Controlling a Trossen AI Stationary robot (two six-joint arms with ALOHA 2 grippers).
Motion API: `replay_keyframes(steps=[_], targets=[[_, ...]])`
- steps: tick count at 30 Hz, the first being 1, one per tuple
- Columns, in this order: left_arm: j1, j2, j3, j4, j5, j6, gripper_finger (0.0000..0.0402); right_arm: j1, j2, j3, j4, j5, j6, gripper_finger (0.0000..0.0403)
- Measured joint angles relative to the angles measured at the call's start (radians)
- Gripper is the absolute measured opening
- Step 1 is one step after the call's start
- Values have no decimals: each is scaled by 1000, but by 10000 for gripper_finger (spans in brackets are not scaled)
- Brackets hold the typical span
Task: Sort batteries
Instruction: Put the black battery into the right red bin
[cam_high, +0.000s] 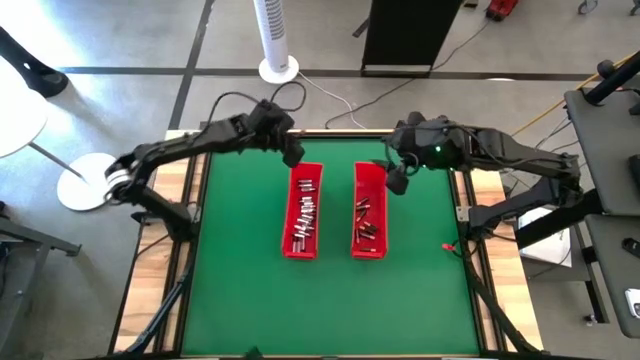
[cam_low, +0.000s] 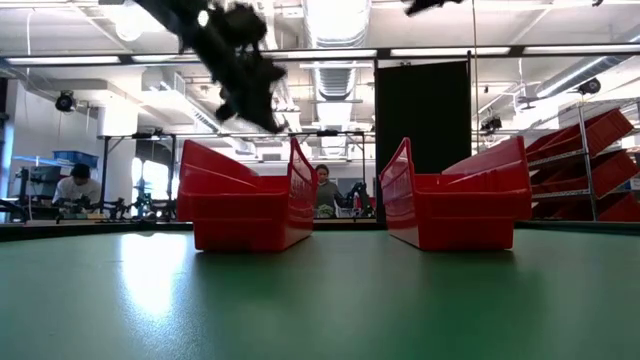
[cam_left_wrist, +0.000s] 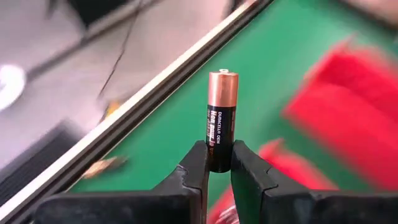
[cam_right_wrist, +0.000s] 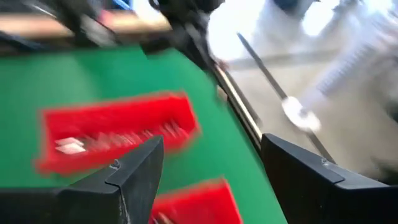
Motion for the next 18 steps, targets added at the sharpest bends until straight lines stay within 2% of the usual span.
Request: replay_keyframes(steps=[2,4,7,10,13,18], targets=[[-60,-46,-19,104,33,-29,27,-7,7,-2,112,-93,-43,264],[-122,-83,-42,247,60,-75,27,-7,21,-2,236,-140,-67,264],[-213,-111,-73,472,67,-126,27,-7,51,-3,351,-154,-123,259],[-287,-113,-77,623,66,-133,28,-7,70,-3,415,-154,-153,254],[-338,-113,-56,696,63,-105,28,-7,75,16,478,-177,-139,254],[-384,-103,12,704,62,-41,28,-9,76,77,537,-291,-34,255]])
